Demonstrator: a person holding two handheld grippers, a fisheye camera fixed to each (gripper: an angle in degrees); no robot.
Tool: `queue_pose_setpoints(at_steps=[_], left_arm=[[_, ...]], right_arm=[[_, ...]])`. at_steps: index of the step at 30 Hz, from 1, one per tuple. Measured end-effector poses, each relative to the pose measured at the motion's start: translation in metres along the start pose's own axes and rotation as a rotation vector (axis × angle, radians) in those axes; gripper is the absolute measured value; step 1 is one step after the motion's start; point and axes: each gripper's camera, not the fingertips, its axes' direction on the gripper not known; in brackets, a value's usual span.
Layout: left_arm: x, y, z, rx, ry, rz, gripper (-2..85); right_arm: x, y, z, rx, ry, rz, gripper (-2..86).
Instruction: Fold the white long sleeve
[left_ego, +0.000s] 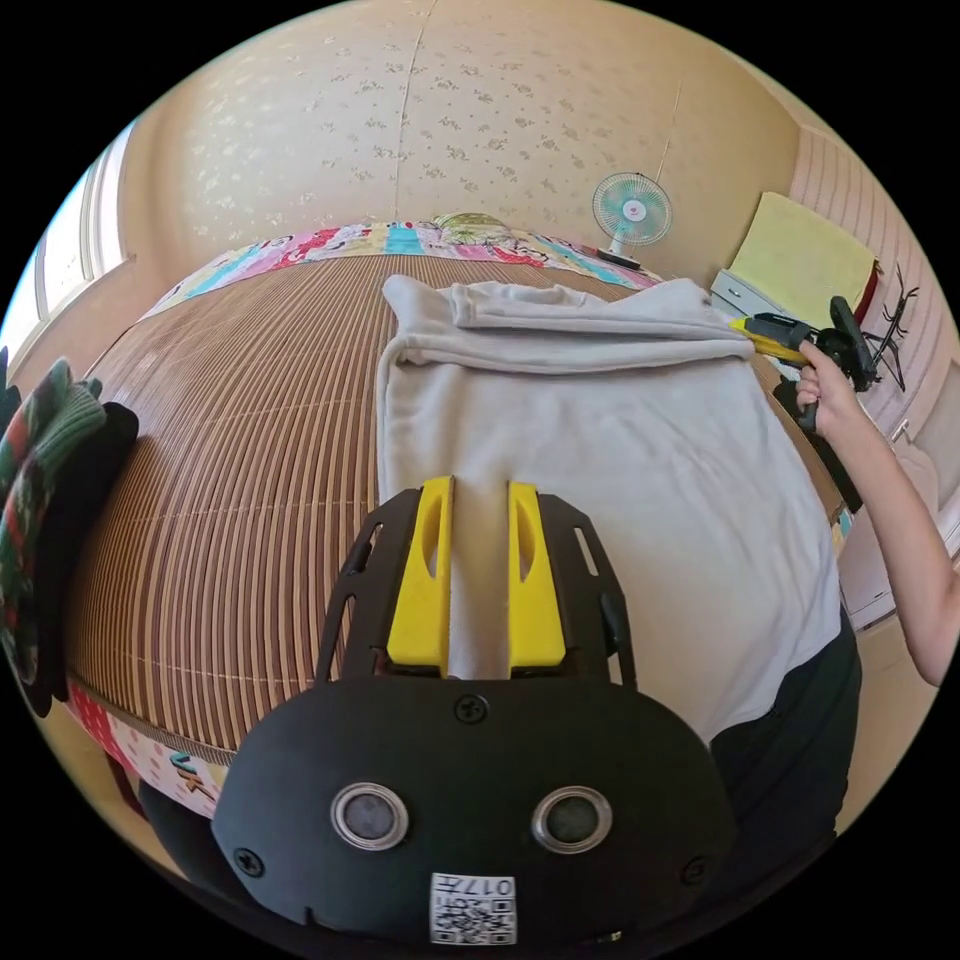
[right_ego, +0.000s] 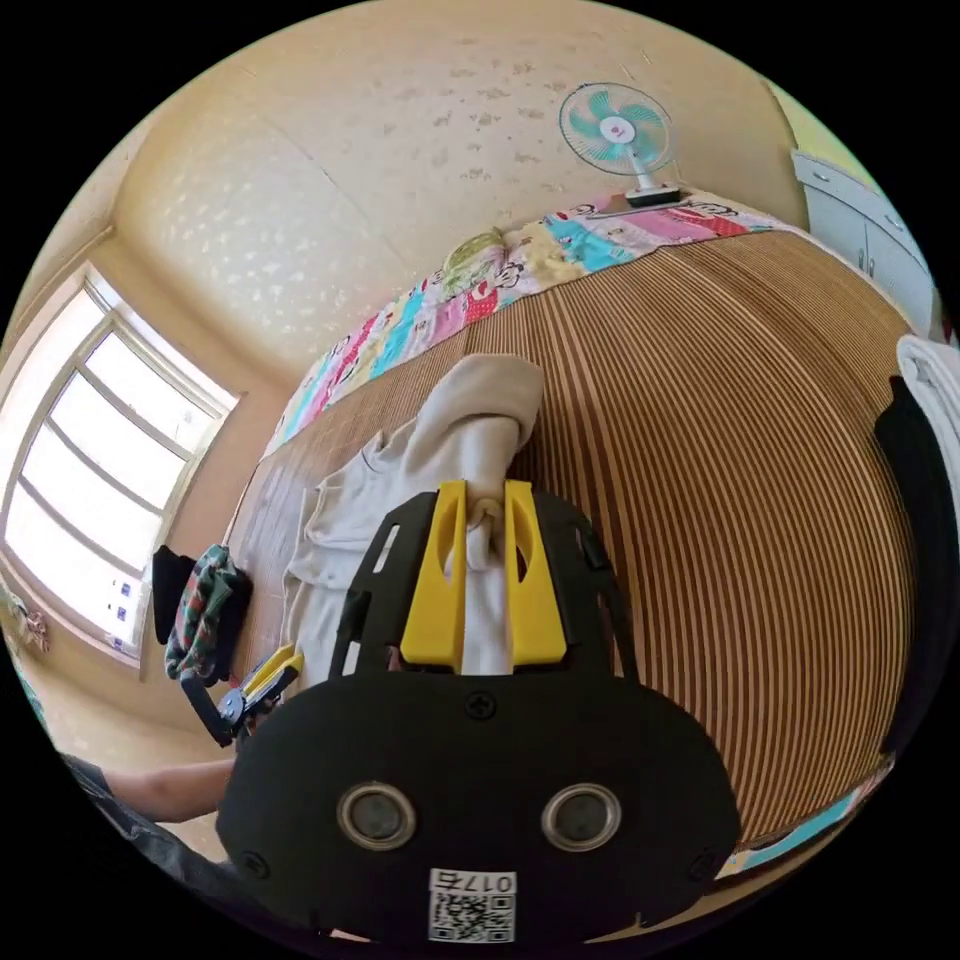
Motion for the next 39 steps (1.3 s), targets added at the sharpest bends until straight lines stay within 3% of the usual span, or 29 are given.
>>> queue_pose_setpoints(at_steps=[2,3,5,8,10,17,21,24,26,28,30,32,34,36,39], left_arm=[[0.003,0.000,0.002,-0.002,0.016,0.013,8.8],[0.004,0.000,0.002,-0.002,0.017,0.013,8.8],[0.006,0.000,0.003,-0.003,0.021,0.011,8.8],[0.011,0.000,0.005,-0.003,0.015,0.014,8.8],[0.014,0.000,0.007,-0.003,0.016,0.014,8.8],[0.026,-0.001,0.012,-0.003,0.015,0.014,8.8],[0.032,-0.003,0.016,-0.004,0.014,0.016,8.8],[0.038,-0.004,0.019,-0.006,0.010,0.018,8.8],[0.042,-0.005,0.022,-0.006,0.013,0.016,8.8],[0.046,-0.006,0.024,-0.005,0.010,0.018,8.8],[0.050,-0.007,0.026,-0.006,0.005,0.021,8.8],[0.055,-0.009,0.029,-0.005,0.001,0.023,8.7],[0.058,-0.011,0.031,-0.006,0.001,0.023,8.8],[0.061,-0.013,0.032,-0.006,0.000,0.022,8.8],[0.065,-0.016,0.036,-0.007,0.003,0.020,8.8]], right_arm=[[0.043,0.005,0.032,-0.124,0.007,0.088,6.8],[0.065,0.013,0.023,-0.050,-0.134,0.132,7.0],[0.081,0.020,0.006,0.004,-0.196,0.184,7.3],[0.063,0.031,-0.038,0.202,-0.078,0.145,7.7],[0.045,0.022,-0.046,0.231,-0.048,0.085,8.5],[-0.023,-0.092,0.048,-0.072,0.108,-0.084,10.3],[-0.082,-0.132,0.081,-0.062,0.335,-0.247,4.8],[-0.077,-0.149,0.125,-0.232,0.326,-0.202,4.1],[-0.075,-0.153,0.106,-0.187,0.255,-0.130,4.0],[-0.083,-0.144,0.077,-0.082,0.196,-0.137,4.1],[-0.100,-0.109,0.035,0.088,0.232,-0.209,4.2],[-0.104,-0.079,0.020,0.141,0.271,-0.237,3.5],[-0.101,-0.054,0.035,0.061,0.272,-0.313,2.3],[-0.084,-0.036,0.071,-0.198,0.246,-0.322,1.3],[-0.089,0.011,0.008,-0.045,0.150,-0.205,0.8]])
